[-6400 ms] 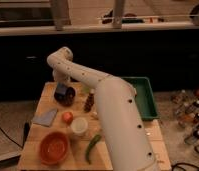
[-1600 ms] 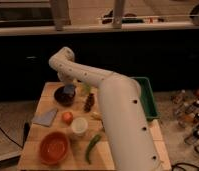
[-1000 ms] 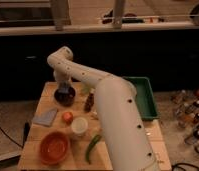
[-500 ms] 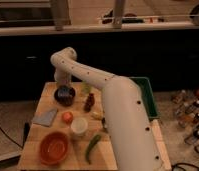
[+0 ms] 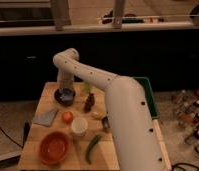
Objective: Wipe purple bowl with sponge
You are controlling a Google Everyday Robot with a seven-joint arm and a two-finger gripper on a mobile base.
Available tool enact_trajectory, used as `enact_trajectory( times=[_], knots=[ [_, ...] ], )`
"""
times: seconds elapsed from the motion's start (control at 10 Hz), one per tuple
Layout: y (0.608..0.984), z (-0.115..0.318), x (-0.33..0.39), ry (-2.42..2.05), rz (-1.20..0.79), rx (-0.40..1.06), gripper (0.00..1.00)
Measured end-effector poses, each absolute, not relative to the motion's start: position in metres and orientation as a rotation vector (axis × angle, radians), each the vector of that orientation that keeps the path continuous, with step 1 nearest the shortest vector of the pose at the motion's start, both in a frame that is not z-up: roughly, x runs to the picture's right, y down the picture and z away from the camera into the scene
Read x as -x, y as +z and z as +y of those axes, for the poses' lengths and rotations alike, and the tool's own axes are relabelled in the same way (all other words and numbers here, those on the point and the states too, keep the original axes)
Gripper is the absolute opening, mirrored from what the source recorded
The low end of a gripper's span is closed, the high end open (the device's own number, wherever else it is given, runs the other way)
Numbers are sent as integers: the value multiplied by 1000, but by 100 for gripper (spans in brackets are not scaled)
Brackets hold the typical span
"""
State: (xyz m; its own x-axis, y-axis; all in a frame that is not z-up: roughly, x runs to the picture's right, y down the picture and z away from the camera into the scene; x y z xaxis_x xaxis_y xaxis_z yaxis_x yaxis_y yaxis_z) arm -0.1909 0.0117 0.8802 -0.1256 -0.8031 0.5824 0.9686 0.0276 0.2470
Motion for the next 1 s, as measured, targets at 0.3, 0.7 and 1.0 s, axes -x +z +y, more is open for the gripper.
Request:
enact_trajectory(
  times=[0.3, 0.7, 1.0],
  knots=[
    [888, 3, 174, -1526, -621, 354, 0],
    [903, -16, 162, -1483, -504, 365, 0],
    [910, -28, 167, -1469, -467, 323, 0]
  ],
)
